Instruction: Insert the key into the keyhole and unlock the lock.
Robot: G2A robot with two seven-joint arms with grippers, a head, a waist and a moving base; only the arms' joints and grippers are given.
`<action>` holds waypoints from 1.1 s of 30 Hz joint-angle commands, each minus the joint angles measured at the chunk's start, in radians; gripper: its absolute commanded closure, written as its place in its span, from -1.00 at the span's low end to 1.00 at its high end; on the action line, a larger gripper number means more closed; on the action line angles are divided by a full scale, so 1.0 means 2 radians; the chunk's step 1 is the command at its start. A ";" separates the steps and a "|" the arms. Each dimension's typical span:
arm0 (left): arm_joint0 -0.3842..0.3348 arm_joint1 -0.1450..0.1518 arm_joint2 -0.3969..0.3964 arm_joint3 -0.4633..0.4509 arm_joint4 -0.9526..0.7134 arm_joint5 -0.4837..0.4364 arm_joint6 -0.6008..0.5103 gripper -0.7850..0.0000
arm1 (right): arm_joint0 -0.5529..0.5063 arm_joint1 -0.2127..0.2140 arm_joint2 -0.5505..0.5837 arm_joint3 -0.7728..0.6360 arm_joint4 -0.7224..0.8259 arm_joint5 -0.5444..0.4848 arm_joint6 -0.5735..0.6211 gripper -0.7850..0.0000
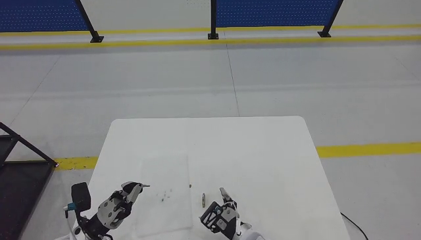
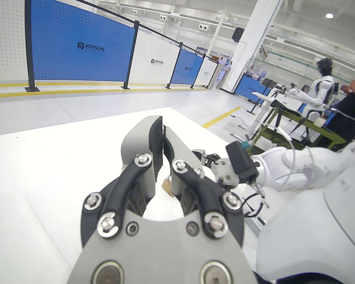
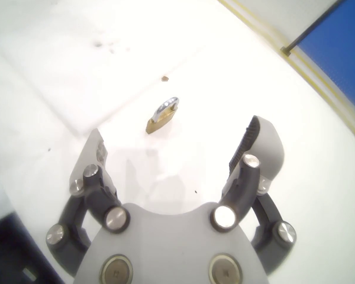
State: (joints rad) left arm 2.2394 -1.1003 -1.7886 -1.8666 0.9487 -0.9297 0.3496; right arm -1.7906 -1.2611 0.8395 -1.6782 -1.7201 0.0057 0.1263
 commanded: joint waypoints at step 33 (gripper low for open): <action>0.000 0.000 0.000 0.000 0.000 0.000 0.000 1.00 | 0.048 -0.020 -0.021 0.054 0.111 0.000 -0.082 1.00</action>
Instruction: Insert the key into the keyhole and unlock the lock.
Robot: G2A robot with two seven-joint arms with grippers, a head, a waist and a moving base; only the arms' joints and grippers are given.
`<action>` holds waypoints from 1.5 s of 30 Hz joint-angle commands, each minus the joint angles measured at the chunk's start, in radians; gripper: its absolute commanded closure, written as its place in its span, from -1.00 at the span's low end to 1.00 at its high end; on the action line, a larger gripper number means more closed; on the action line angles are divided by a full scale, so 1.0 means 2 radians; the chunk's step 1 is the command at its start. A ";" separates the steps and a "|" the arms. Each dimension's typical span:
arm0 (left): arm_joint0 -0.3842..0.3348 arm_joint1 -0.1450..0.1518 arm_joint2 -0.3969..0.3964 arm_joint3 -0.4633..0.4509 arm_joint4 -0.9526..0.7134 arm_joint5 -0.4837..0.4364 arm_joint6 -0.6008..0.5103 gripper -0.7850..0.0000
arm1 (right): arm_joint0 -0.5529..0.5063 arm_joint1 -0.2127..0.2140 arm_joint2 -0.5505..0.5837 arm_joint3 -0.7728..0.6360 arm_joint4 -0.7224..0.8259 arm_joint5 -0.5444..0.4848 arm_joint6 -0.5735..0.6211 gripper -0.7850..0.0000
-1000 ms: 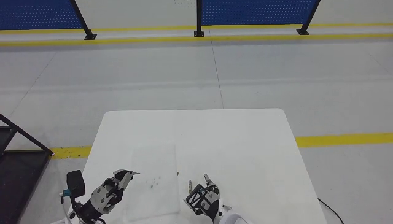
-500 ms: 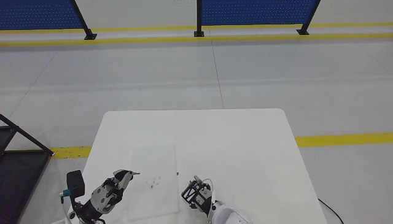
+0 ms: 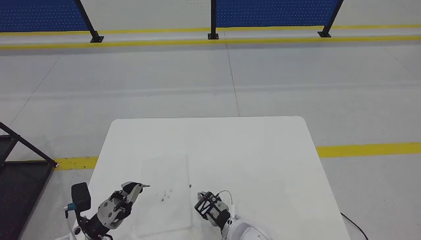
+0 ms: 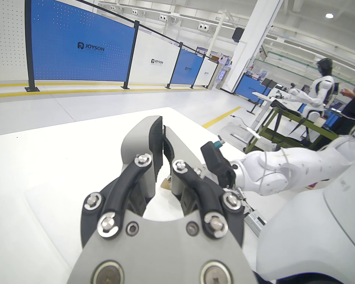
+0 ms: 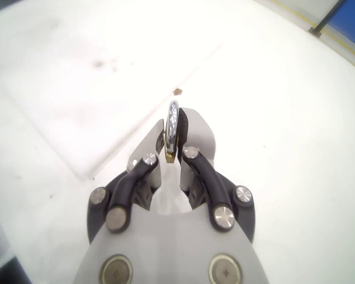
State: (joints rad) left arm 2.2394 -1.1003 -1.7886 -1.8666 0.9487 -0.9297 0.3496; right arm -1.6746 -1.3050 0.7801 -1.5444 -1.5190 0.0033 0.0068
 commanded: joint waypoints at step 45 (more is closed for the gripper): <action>-0.040 -0.003 0.185 0.010 -0.298 -0.041 -0.025 1.00 | -0.025 -0.001 0.021 -0.053 0.363 -0.275 -0.287 1.00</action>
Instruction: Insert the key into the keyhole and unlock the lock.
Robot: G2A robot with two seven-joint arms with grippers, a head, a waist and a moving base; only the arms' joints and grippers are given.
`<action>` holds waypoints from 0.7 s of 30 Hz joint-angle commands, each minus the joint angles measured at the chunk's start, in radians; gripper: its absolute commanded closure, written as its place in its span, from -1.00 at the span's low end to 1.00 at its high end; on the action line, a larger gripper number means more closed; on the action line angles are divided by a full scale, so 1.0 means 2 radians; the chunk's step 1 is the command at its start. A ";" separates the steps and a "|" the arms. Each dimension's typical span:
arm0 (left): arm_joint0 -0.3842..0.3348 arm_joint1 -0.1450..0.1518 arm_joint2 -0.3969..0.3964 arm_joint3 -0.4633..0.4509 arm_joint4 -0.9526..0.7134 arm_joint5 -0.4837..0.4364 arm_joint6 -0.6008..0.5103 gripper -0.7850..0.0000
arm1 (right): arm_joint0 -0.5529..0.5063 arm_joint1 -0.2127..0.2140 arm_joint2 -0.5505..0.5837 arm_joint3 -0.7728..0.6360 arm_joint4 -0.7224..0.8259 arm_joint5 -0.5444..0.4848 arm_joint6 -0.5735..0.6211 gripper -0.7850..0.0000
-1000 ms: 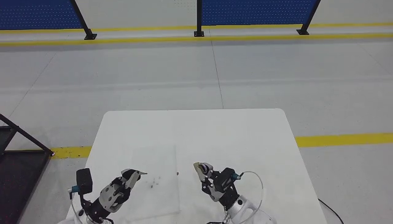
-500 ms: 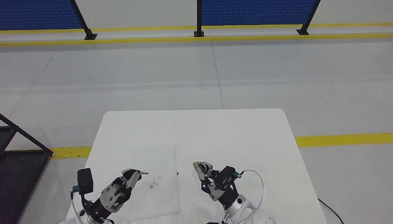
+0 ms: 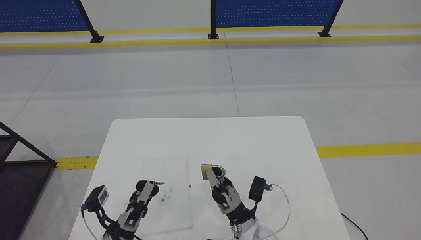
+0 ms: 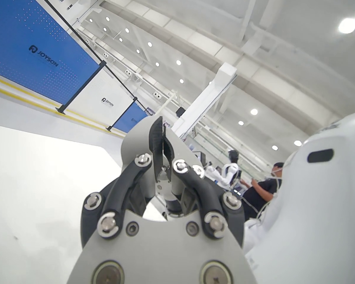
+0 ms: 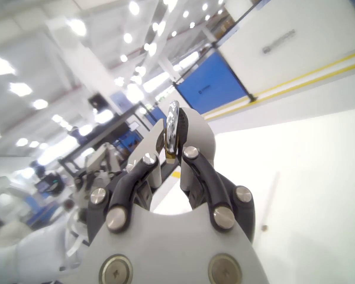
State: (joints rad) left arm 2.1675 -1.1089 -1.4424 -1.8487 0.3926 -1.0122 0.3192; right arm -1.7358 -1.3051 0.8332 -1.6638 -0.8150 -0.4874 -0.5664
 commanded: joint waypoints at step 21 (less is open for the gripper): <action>-0.031 0.000 0.057 0.010 -0.044 0.016 -0.033 1.00 | 0.022 -0.005 -0.017 0.021 0.047 -0.086 -0.007 1.00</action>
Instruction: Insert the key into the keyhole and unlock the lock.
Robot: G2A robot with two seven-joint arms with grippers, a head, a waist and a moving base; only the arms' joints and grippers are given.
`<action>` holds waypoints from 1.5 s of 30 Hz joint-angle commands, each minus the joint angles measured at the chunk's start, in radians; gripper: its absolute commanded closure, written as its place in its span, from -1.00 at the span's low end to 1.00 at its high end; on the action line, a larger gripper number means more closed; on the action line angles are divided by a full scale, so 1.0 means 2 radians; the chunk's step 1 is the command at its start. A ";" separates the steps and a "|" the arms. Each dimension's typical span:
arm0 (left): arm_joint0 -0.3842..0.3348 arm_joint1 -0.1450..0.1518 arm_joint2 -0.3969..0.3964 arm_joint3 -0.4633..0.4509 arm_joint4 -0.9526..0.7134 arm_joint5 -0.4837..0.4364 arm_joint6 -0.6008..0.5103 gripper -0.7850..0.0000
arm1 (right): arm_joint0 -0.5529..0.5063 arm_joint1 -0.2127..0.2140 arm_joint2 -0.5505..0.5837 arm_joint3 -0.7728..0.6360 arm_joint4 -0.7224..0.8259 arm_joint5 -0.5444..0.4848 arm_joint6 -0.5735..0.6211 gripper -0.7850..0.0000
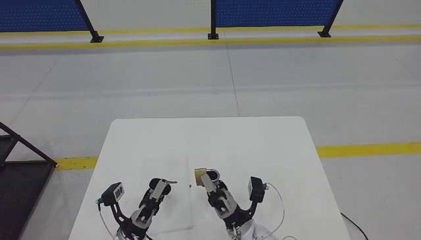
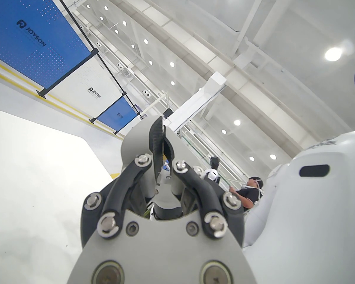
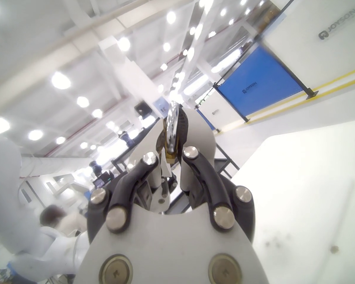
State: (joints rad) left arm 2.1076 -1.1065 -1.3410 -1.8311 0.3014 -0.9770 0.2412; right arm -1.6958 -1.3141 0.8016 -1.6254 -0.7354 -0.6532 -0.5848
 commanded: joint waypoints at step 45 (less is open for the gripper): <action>-0.042 -0.032 0.063 0.035 0.001 -0.010 0.042 1.00 | 0.030 0.001 -0.030 0.007 0.045 -0.001 0.044 1.00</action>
State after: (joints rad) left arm 2.0246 -1.1699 -1.2156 -1.7615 0.3037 -0.9978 0.3265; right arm -1.6373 -1.3116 0.7434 -1.6111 -0.6445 -0.6556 -0.4978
